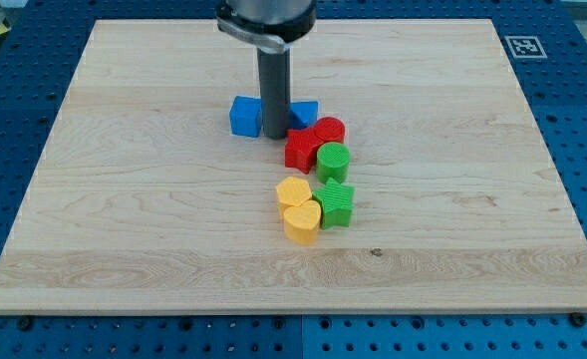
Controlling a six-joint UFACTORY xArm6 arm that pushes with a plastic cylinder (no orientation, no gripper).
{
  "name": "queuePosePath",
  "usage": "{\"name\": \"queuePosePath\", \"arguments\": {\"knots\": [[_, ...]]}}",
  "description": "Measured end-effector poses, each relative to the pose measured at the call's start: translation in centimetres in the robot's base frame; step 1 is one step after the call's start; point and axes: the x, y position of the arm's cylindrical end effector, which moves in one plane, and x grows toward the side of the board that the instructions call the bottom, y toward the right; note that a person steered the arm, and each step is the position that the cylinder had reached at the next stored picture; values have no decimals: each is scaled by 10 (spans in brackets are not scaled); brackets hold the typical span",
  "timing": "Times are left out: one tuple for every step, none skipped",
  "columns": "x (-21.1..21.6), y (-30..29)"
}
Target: Move your arm away from the red star towards the center left of the board
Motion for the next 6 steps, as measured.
{"name": "queuePosePath", "arguments": {"knots": [[35, 0], [49, 0], [44, -3], [47, -18], [63, -22], [57, -22]]}}
